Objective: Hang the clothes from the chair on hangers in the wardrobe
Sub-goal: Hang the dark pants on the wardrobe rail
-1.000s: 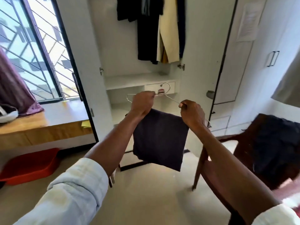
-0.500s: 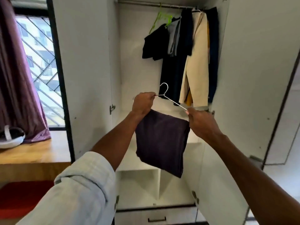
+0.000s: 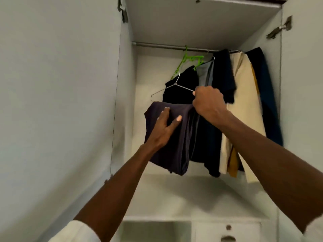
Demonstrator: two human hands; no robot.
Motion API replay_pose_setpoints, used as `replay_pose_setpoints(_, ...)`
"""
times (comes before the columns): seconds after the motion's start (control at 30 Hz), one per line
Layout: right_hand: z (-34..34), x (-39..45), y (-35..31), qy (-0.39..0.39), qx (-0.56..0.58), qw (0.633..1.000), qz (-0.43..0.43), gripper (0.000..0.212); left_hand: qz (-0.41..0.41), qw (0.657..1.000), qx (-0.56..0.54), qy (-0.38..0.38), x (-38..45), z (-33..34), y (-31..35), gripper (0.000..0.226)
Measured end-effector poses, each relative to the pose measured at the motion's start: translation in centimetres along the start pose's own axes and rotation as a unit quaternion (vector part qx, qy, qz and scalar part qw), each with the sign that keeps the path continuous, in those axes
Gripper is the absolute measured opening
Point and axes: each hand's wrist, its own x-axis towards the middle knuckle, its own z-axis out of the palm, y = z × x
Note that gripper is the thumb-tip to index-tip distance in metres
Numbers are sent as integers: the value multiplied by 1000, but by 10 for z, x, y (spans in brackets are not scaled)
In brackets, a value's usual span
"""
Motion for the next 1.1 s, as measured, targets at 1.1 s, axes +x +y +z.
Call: replay_pose_setpoints(1.1,226,423,3,188,-39,981,9,31,56,971,222,71,462,-21,-158,100)
